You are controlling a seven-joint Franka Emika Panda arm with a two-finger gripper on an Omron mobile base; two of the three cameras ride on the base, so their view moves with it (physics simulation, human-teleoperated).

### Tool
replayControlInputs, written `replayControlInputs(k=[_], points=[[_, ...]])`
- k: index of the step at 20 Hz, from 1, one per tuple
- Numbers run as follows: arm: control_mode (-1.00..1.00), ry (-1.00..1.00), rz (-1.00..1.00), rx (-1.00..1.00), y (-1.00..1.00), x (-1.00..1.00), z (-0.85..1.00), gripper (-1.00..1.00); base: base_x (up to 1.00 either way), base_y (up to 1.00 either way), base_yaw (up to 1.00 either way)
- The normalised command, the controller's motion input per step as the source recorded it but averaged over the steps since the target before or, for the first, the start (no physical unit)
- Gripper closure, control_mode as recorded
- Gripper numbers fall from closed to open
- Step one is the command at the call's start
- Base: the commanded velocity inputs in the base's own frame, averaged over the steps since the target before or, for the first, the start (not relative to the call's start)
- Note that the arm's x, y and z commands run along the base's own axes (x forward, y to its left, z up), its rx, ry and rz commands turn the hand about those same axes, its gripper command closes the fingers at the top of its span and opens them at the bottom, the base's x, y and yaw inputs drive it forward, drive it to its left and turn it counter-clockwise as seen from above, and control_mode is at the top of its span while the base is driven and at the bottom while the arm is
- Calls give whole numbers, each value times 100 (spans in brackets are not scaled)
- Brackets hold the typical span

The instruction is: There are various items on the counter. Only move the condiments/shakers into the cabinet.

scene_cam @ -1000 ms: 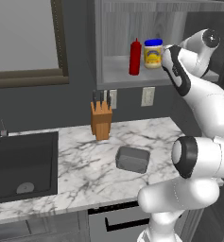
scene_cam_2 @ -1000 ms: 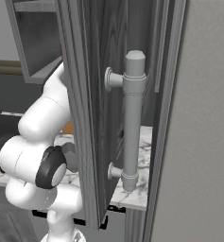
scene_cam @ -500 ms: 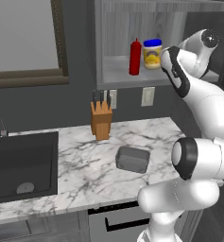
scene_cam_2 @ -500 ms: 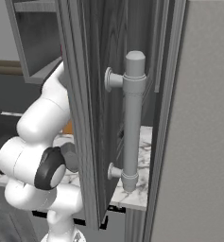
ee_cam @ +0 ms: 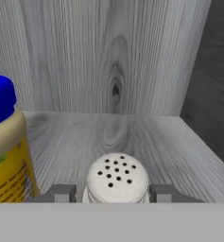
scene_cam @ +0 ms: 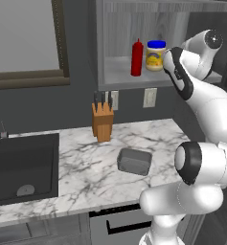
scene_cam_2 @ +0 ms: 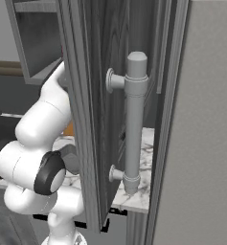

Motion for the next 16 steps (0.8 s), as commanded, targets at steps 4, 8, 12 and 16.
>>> replayControlInputs(k=[4, 8, 12, 16], points=[[-100, 0, 0, 0, 0, -3, 0, -100, 0, 0, 0], [-100, 0, 0, 0, 0, -36, 0, -100, 0, 0, 0], [-100, -1, 0, 0, 0, -84, -2, -100, 0, 0, 0], [-100, -8, 0, 0, 0, -100, -13, -100, 0, 0, 0]])
